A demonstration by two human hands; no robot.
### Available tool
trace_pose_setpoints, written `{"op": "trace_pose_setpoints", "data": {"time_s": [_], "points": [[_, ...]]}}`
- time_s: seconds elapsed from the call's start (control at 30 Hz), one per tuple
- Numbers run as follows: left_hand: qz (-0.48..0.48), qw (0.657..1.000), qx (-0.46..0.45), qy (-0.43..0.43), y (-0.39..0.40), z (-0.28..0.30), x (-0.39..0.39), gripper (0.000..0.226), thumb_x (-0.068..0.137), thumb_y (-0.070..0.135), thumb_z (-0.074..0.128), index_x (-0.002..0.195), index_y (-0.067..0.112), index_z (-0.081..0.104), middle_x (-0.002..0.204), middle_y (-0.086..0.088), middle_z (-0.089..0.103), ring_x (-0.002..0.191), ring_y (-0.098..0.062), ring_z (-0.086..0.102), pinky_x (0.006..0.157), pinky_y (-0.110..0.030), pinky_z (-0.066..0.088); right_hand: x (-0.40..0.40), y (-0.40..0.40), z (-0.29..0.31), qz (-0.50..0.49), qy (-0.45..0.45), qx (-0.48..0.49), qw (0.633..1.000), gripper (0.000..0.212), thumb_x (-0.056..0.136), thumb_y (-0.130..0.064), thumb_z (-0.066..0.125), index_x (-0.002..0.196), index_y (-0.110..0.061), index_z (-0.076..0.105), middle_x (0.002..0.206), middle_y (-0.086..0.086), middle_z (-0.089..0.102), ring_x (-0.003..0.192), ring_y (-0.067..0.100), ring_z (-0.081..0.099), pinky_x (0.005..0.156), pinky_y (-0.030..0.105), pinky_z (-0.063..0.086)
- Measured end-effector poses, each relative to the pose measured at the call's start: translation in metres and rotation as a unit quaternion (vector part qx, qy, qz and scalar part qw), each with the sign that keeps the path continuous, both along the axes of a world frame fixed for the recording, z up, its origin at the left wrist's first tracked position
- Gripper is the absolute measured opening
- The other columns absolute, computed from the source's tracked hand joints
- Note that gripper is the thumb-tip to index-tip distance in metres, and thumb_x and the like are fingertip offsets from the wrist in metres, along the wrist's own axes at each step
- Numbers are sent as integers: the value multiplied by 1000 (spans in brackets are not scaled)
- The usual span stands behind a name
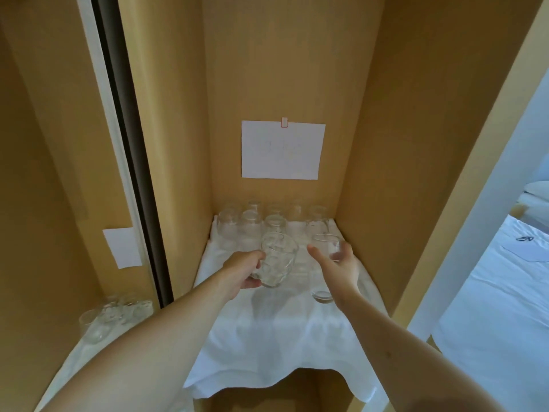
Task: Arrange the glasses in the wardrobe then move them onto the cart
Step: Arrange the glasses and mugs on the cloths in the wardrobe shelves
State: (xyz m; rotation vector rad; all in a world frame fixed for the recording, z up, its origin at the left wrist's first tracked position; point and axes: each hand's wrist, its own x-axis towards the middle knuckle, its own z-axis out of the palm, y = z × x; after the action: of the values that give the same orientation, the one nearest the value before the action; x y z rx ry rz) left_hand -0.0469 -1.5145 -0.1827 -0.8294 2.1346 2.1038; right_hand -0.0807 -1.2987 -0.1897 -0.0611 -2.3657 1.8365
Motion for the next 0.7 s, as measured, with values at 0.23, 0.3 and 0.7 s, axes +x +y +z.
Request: {"op": "trace_pose_setpoints", "data": {"time_s": [0.23, 0.3, 0.7], "points": [[13, 1000, 17, -14, 1, -23, -31, 29, 89, 29, 69, 72, 10, 55, 103, -13, 64, 90, -32, 65, 73, -37, 64, -35, -1, -18, 11, -31, 20, 999, 89, 72, -63, 81, 143, -22, 47, 125, 2, 60, 115, 21, 59, 97, 39, 50], [14, 999, 22, -22, 4, -27, -43, 27, 90, 28, 68, 74, 9, 57, 100, -12, 61, 90, -31, 64, 72, -37, 63, -50, 0, -23, 15, -43, 24, 999, 88, 70, -64, 82, 140, -23, 48, 126, 1, 60, 117, 22, 59, 101, 40, 49], [81, 994, 53, -49, 34, -60, -108, 20, 90, 23, 70, 91, 4, 64, 92, -9, 55, 77, -26, 57, 82, -45, 63, -147, 22, -65, 57, -57, -21, 997, 73, 69, -40, 93, 128, -19, 56, 109, -1, 58, 119, 21, 61, 107, 35, 47]]}}
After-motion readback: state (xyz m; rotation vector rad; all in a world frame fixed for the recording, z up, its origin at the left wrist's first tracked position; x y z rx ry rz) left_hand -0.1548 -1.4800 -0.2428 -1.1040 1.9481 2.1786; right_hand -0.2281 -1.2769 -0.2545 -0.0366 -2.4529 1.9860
